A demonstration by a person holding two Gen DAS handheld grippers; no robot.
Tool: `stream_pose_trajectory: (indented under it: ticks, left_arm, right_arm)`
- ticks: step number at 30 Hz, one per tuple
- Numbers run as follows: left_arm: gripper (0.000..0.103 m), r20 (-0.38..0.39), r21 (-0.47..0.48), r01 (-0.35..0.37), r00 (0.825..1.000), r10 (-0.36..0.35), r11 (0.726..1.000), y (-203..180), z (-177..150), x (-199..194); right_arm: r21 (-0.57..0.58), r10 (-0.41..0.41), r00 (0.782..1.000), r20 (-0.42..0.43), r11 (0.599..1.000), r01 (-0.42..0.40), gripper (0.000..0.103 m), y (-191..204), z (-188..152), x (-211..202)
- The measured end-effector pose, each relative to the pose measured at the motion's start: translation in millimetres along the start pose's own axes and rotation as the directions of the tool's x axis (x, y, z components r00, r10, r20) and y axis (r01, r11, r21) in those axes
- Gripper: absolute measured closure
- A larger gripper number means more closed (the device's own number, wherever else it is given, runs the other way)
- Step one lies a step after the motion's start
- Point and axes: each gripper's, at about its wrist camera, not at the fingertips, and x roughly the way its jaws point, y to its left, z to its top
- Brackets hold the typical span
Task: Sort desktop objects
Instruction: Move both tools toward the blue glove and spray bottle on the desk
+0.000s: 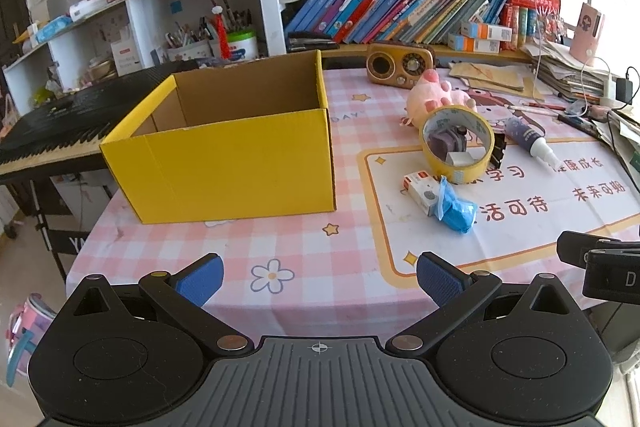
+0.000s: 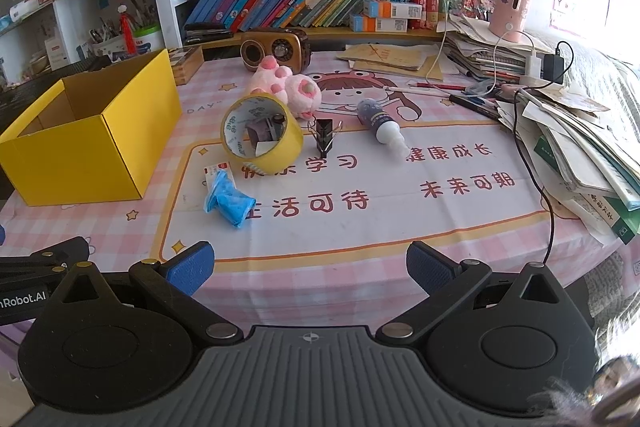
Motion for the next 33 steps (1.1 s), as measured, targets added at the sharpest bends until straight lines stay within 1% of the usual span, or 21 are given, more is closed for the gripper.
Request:
stream_pose_trajectory:
  ticks: [8,19,25,33]
  left_arm:
    - [0.0,-0.007,0.008,0.009,1.0,-0.009,1.0,-3.1,1.2,2.6]
    - [0.0,-0.016,0.015,0.038,0.999,-0.038,0.999,-9.1,3.1,6.9]
    - [0.0,-0.03,0.014,0.092,0.995,-0.091,0.996,-11.2,3.9,10.9]
    - [0.0,-0.034,0.02,0.098,0.995,-0.097,0.995,-16.6,6.2,13.9]
  right_arm:
    - [0.004,-0.002,1.0,0.0,1.0,0.002,0.0,-2.0,-0.1,0.5]
    - [0.014,-0.016,1.0,-0.008,1.0,0.016,0.0,-9.1,1.1,3.5]
    - [0.017,-0.024,1.0,-0.012,1.0,0.024,0.0,-11.0,2.4,5.2]
    - [0.019,-0.037,0.999,-0.017,0.999,0.037,0.0,-14.8,5.6,7.5]
